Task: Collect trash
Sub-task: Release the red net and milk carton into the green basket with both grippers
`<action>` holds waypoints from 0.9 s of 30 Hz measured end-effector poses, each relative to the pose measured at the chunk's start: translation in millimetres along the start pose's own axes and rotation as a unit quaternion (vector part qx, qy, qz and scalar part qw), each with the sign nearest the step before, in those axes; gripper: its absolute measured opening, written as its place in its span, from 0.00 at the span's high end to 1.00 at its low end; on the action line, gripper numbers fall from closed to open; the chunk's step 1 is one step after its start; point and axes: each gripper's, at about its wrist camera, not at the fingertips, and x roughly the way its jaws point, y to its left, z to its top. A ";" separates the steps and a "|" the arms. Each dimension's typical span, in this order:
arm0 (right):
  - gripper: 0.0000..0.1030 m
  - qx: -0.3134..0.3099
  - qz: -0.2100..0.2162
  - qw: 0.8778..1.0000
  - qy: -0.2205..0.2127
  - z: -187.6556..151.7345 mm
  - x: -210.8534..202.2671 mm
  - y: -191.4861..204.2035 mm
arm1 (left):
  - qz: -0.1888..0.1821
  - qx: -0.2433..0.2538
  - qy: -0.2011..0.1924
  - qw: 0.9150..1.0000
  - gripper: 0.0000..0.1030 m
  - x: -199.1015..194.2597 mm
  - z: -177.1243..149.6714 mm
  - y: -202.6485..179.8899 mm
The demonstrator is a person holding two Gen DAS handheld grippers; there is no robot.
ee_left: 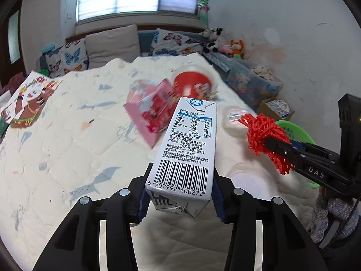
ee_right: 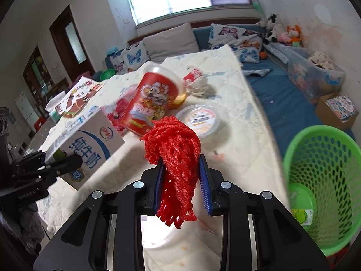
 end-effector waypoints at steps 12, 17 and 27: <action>0.71 0.061 -0.089 0.994 -0.016 -26.3 -57.3 -92.0 | -0.064 0.057 -0.014 0.996 0.57 -7.5 32.0 -71.7; 0.70 0.097 -0.124 0.987 -0.011 -44.4 -73.2 -137.8 | -0.088 0.082 -0.004 0.993 0.57 3.4 42.9 -111.7; 0.67 0.154 -0.142 0.978 -0.003 -67.6 -80.7 -192.1 | -0.120 0.130 0.016 0.984 0.57 28.3 56.0 -179.9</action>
